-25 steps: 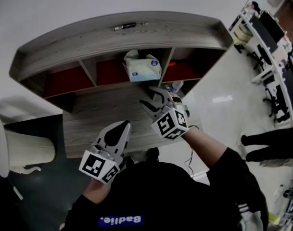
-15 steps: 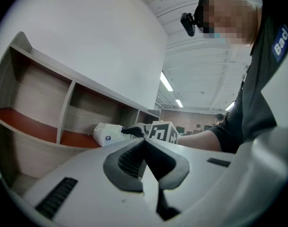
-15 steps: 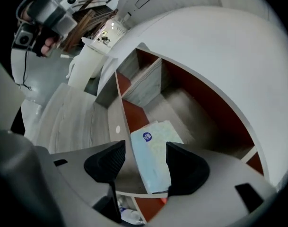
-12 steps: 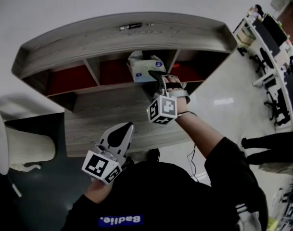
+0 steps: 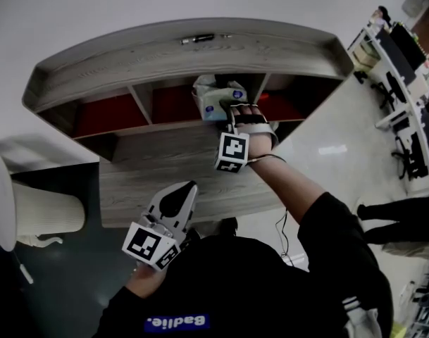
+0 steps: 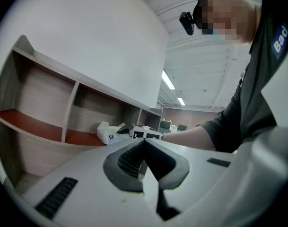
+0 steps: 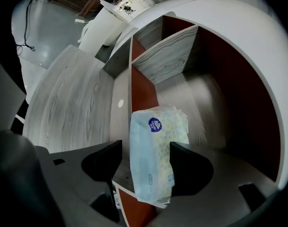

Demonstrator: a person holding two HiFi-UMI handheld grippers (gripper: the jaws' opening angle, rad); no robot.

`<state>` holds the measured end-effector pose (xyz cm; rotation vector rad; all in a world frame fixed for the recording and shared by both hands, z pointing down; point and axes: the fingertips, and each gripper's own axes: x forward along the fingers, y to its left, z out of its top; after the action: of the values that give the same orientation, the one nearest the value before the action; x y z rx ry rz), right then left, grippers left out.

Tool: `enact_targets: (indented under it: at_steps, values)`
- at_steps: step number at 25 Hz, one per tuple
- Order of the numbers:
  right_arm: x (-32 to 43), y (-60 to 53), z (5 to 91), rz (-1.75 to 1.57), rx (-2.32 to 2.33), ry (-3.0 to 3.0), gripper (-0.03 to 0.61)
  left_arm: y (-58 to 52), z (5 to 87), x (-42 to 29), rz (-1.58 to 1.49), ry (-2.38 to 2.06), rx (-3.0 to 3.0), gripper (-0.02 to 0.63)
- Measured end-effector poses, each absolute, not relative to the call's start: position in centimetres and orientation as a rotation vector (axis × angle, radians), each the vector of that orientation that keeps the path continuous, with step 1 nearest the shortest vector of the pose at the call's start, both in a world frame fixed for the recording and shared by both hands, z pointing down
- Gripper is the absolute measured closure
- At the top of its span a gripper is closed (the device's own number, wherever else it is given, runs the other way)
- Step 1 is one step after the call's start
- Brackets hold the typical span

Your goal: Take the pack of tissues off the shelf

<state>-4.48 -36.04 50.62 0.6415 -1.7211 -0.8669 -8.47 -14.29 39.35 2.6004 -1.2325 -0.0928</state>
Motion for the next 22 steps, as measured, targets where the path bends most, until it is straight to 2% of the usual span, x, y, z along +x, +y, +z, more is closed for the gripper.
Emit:
enact_targets:
  at_steps: [5, 6, 8, 14, 22]
  values:
    - [-4.2, -35.9, 52.3, -0.831, 0.61, -1.712, 0.281, -14.0, 39.5, -8.9, -0.091, -1.247, 2.587, 0.615]
    - [-4.1, -35.8, 52.3, -0.835, 0.615, -1.712, 0.299, -13.9, 39.5, -8.9, -0.091, -1.25, 2.585, 0.615]
    - [-3.8, -35.6, 52.1, -0.854, 0.632, -1.707, 0.409, -13.8, 39.5, -9.0, -0.089, -1.251, 2.583, 0.615]
    - [-3.1, -34.9, 50.9, -0.896, 0.659, -1.677, 0.499, -13.4, 39.5, -8.5, -0.089, -1.232, 2.59, 0.615]
    - [-2.7, -33.7, 49.2, -0.912, 0.732, -1.727, 0.514, -13.0, 39.1, -7.9, -0.097, -1.214, 2.609, 0.615]
